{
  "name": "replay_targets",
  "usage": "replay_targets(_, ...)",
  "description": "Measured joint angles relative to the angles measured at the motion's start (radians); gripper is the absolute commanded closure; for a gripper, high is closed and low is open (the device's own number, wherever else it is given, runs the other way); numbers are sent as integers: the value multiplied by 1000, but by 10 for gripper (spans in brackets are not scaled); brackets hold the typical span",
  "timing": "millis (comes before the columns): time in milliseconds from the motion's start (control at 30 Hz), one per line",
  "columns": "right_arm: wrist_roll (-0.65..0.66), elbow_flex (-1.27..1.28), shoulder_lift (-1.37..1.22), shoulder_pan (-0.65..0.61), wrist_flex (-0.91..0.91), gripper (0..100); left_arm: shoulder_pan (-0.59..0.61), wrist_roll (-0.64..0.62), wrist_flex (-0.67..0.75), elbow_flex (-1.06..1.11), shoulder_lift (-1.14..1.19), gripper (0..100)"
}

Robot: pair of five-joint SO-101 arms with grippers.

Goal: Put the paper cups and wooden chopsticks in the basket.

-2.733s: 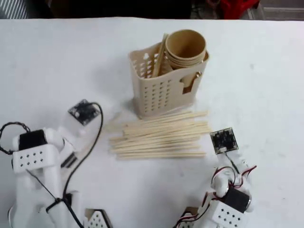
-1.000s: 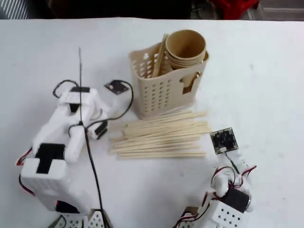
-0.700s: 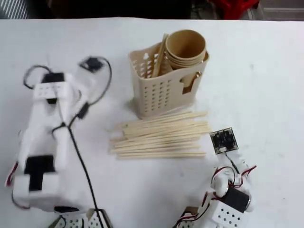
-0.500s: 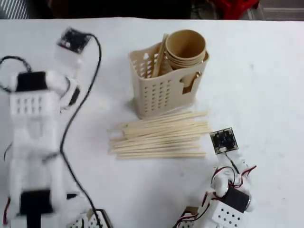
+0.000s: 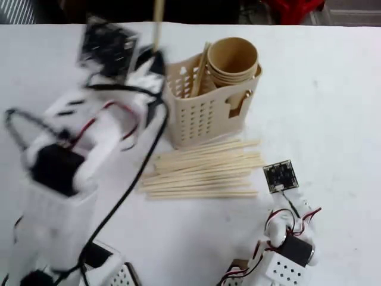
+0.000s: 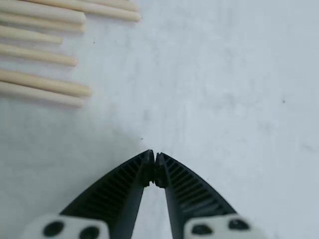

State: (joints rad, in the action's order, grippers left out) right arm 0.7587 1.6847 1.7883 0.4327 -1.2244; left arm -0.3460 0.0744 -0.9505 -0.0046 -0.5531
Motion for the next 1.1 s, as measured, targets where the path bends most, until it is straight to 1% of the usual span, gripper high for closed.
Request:
replay_targets(100, 0, 0, 0, 0, 0, 981, -6, -2, 149, 0, 98, 978)
replay_targets(167, 0, 0, 0, 0, 0, 981, -12, -2, 219, 0, 161, 978)
replay_targets(267, 0, 0, 0, 0, 0, 981, -15, -2, 278, 0, 238, 978)
replay_targets(367, 0, 0, 0, 0, 0, 981, -14, -2, 305, 0, 293, 977)
replay_targets(500, 0, 0, 0, 0, 0, 981, -14, -2, 304, 2, 330, 967)
replay_targets(633, 0, 0, 0, 0, 0, 981, -14, -2, 282, 12, 336, 896)
replay_targets(833, 0, 0, 0, 0, 0, 981, 5, -2, 204, 12, 336, 907)
replay_targets(1000, 0, 0, 0, 0, 0, 981, 100, -6, 135, 12, 336, 932)
replay_targets(1100, 0, 0, 0, 0, 0, 981, 193, -72, 63, 20, 336, 933)
